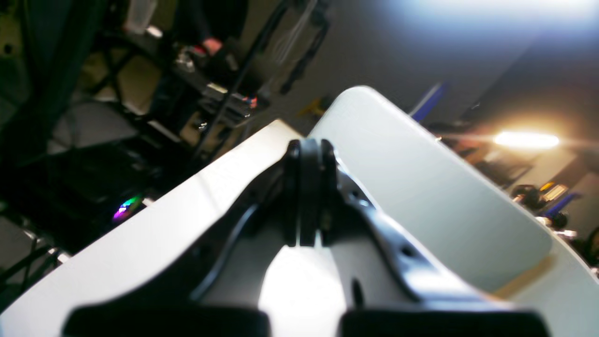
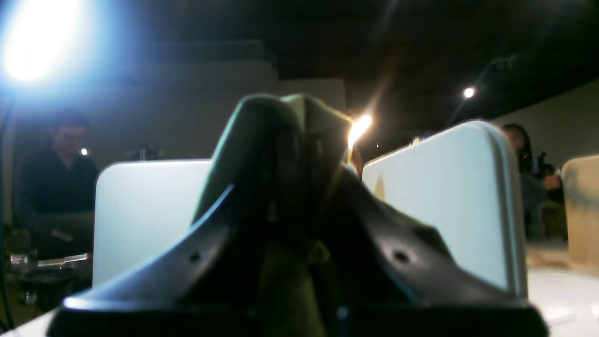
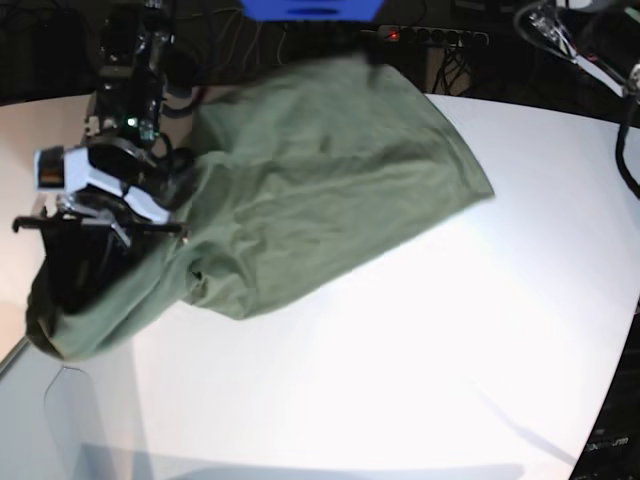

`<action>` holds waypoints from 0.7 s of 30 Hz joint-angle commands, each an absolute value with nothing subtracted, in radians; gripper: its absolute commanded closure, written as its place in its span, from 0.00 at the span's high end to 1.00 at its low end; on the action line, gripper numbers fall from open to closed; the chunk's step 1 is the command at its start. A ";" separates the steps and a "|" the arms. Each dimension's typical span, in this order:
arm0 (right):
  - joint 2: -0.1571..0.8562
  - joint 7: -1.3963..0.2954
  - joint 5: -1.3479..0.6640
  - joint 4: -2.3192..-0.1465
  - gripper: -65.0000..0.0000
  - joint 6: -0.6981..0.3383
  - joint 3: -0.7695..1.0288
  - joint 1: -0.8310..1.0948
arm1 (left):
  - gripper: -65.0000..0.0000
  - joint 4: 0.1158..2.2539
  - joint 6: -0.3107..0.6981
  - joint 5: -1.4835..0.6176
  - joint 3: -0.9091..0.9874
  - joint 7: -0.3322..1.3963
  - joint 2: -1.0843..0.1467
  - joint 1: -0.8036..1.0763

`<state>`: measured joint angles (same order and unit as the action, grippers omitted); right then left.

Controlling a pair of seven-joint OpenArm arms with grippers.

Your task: Layout the t-shirt on the table in an organized manner, then fold the t-shirt properly

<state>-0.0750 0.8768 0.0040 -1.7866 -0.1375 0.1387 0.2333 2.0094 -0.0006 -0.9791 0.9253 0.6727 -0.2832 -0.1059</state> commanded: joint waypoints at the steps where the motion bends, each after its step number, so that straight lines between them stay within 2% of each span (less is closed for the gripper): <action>1: -0.074 0.886 0.001 -1.797 0.00 -0.142 0.139 0.225 | 0.00 2.020 0.001 -0.998 0.912 0.656 -0.298 -0.117; 8: -0.076 0.874 0.001 -1.667 0.00 -0.140 0.137 0.213 | 0.01 1.963 0.002 -0.997 0.800 0.654 -0.246 -0.008; 10: -0.076 0.872 0.001 -1.641 0.00 -0.140 0.140 0.191 | 0.07 1.943 -0.001 -0.997 0.762 0.654 -0.220 0.025; 13: -0.073 0.871 0.002 -1.596 0.00 -0.140 0.143 0.174 | 0.26 1.923 -0.005 -0.997 0.670 0.656 -0.176 0.093; 15: -0.071 0.871 0.002 -1.575 0.00 -0.140 0.143 0.160 | 0.34 1.908 -0.005 -0.997 0.591 0.656 -0.137 0.143; 18: -0.071 0.869 0.002 -1.529 0.00 -0.140 0.145 0.150 | 0.32 1.837 -0.005 -0.995 0.464 0.653 -0.101 0.203; 21: -0.071 0.869 0.002 -1.491 0.00 -0.140 0.145 0.150 | 0.24 1.738 -0.005 -0.995 0.360 0.645 -0.082 0.259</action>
